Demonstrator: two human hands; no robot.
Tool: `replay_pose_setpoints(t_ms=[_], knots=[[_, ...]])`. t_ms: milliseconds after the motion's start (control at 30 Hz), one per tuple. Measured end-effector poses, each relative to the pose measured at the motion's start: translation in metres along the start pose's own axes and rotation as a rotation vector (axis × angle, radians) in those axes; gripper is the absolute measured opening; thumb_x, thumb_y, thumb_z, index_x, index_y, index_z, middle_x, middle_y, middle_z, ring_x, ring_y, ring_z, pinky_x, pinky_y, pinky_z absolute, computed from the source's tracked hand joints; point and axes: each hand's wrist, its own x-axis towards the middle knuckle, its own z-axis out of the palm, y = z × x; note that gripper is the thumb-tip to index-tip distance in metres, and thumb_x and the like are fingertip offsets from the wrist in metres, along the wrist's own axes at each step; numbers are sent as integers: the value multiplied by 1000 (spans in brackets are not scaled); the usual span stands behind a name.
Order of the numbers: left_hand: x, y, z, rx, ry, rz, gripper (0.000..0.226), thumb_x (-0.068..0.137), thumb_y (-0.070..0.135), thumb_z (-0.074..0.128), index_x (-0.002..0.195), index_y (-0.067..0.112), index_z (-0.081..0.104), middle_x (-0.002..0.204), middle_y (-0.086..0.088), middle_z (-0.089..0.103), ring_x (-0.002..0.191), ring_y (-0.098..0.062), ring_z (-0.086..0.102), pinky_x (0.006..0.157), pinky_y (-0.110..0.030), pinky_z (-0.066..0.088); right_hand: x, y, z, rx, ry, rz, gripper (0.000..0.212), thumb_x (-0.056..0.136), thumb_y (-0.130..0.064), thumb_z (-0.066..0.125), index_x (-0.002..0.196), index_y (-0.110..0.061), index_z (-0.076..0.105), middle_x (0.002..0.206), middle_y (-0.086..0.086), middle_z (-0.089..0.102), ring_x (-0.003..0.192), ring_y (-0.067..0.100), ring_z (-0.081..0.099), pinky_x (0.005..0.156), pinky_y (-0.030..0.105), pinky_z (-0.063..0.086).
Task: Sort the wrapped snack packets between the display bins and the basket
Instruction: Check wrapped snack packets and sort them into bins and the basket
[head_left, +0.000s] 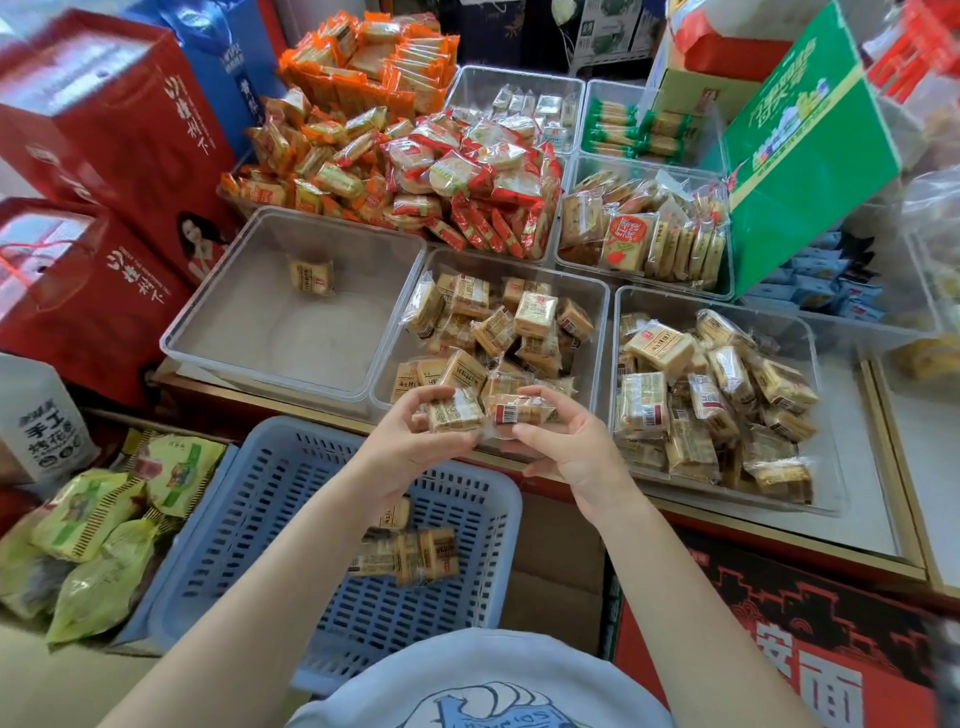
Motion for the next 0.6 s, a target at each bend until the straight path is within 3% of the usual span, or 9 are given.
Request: replay_pose_setpoints(t_ms=[100, 167, 233, 333, 400, 467, 533, 600], knots=[[10, 4, 1, -43, -6, 14, 83, 61, 8, 95, 133, 17, 54, 127, -25, 65, 109, -34, 71, 94, -41, 59, 9, -4, 3, -48, 72, -8, 32, 95, -10, 70, 124, -23, 66, 83, 6, 78, 71, 21, 74, 52, 23, 51], [19, 8, 1, -77, 5, 32, 69, 69, 16, 86, 132, 17, 56, 130, -26, 62, 109, -36, 71, 89, -41, 61, 17, -5, -1, -137, 154, -47, 19, 95, -17, 72, 113, -20, 74, 65, -3, 69, 54, 9, 60, 50, 17, 43], [30, 12, 0, -34, 32, 51, 58, 75, 21, 83, 128, 19, 61, 133, -24, 59, 108, -34, 72, 88, -45, 61, 28, -5, -8, -235, 228, -86, 9, 93, -19, 74, 100, -24, 78, 70, -11, 71, 59, 1, 61, 56, 11, 45], [46, 17, -1, 157, 98, 90, 45, 88, 6, 76, 126, 26, 62, 135, -19, 56, 98, -29, 75, 84, -43, 63, 46, -8, -20, -239, 280, -49, 10, 96, -18, 71, 103, -18, 77, 58, -4, 64, 47, 5, 53, 51, 19, 43], [59, 20, -1, 285, 118, 143, 55, 89, 2, 74, 132, 33, 57, 138, -8, 53, 92, -18, 76, 76, -32, 63, 59, -14, -26, -194, 291, 9, 15, 99, -17, 67, 110, -12, 74, 56, 5, 63, 46, 11, 55, 49, 24, 47], [72, 25, -3, 419, 119, 203, 68, 90, 3, 74, 142, 38, 49, 142, 5, 47, 105, -4, 69, 83, -28, 61, 74, -21, -31, -183, 292, 37, 18, 101, -17, 64, 115, -9, 72, 60, 6, 67, 51, 14, 61, 53, 26, 53], [88, 30, -8, 556, 103, 224, 79, 89, 8, 75, 149, 46, 40, 152, 5, 43, 130, -16, 55, 97, -38, 57, 92, -28, -35, -179, 303, 40, 22, 101, -17, 62, 121, -8, 68, 66, 6, 71, 60, 15, 67, 59, 29, 57], [101, 36, -6, 598, 74, 228, 86, 90, 9, 75, 152, 50, 32, 153, -3, 43, 125, -27, 57, 88, -36, 61, 109, -31, -36, -212, 343, 36, 37, 100, -18, 64, 136, -11, 57, 78, 5, 74, 71, 18, 71, 69, 33, 61]])
